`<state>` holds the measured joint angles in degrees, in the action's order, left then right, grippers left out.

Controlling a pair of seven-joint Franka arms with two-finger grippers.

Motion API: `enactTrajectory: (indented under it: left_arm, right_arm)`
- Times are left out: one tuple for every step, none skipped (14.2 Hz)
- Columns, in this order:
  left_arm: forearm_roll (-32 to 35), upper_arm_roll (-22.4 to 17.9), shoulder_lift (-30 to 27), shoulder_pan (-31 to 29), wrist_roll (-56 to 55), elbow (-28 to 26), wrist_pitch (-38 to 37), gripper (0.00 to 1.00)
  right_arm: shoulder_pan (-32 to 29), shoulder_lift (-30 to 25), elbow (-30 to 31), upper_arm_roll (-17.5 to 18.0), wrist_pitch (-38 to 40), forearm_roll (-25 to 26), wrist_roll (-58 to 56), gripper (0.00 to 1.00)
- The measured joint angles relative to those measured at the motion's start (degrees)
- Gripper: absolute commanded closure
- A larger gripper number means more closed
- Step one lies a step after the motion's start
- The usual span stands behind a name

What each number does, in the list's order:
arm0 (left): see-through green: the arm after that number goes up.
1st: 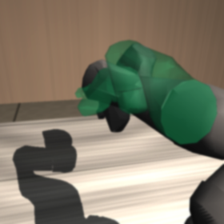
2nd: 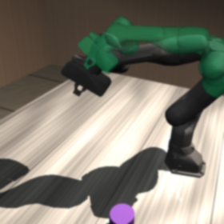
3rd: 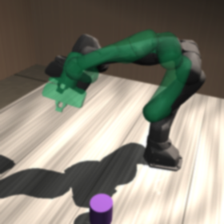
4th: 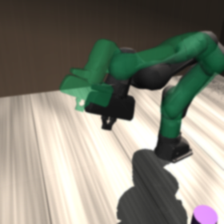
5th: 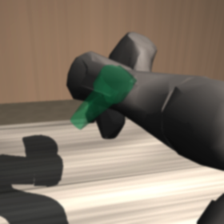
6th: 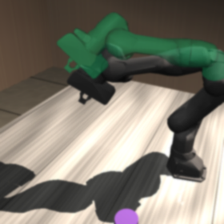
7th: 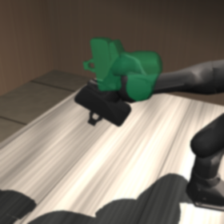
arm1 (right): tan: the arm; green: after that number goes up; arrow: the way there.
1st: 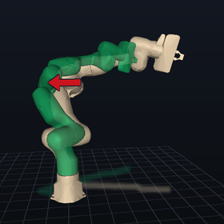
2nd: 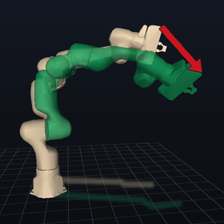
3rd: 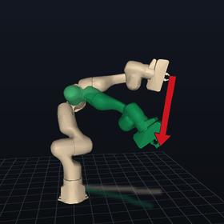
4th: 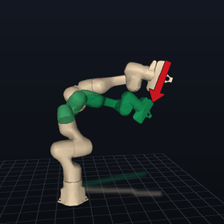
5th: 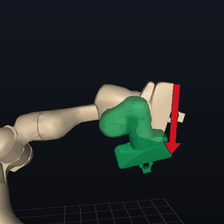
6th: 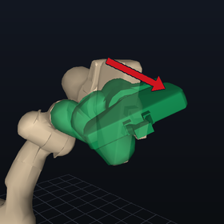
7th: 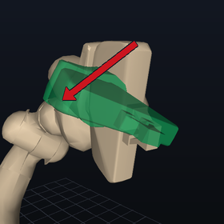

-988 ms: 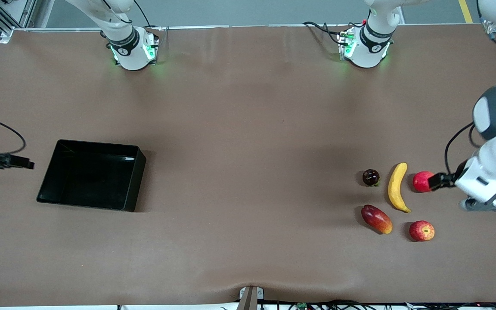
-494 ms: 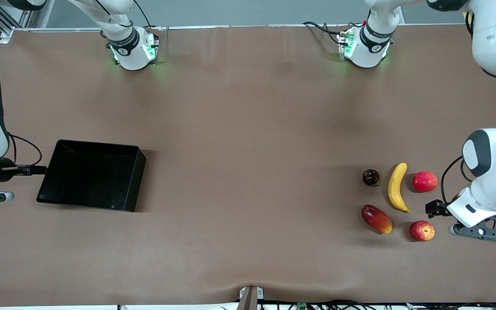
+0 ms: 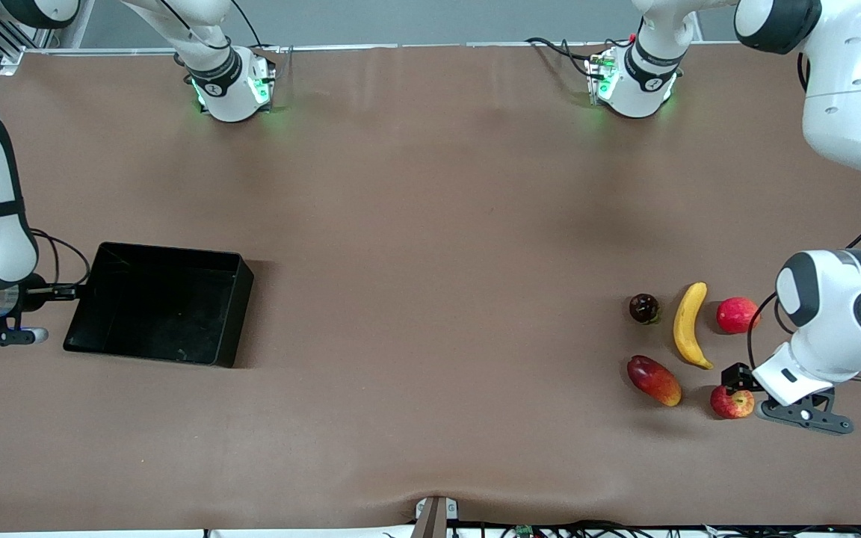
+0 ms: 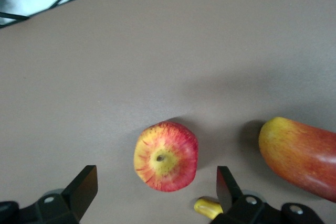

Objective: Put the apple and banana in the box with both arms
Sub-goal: 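Grasp the red apple with the left gripper while the right gripper grips the tray, then carry the apple toward the tray while the right gripper slides the tray toward the fruit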

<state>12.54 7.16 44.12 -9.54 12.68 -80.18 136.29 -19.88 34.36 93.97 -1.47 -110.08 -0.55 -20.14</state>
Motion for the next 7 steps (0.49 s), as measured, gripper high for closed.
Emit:
enactTrajectory:
  left_arm:
    - [0.0,0.0,0.8,-0.1,0.0,0.0,0.4,0.0]
    - [0.0,0.0,1.4,-0.1,0.0,0.0,0.5,0.0]
    - [0.0,0.0,2.0,-0.1,0.0,0.1,0.7,0.0]
    - [0.0,0.0,2.5,-0.1,0.0,0.1,0.7,0.0]
    - [0.0,0.0,2.9,-0.1,0.0,0.1,0.7,0.0]
    - [0.0,0.0,3.3,-0.2,0.0,0.1,0.9,0.0]
    - [0.0,0.0,3.6,-0.4,0.0,0.2,1.1,0.0]
  right_arm:
    - [-0.1,0.0,0.2,0.0,-0.1,0.0,-0.1,1.0]
    - [-0.1,0.0,0.3,0.0,-0.2,0.0,-0.2,1.0]
    - [-0.1,0.0,0.3,0.1,-0.1,-0.2,-0.2,1.0]
    - [-0.1,0.0,0.3,0.3,0.2,-0.3,-0.2,1.0]
    - [-0.1,0.0,0.1,0.5,0.7,-0.4,-0.2,1.0]
    - [-0.1,-0.1,-0.1,0.9,2.0,-0.7,-0.9,1.0]
    - [-0.1,-0.1,-0.4,1.2,3.8,-1.7,-1.6,1.0]
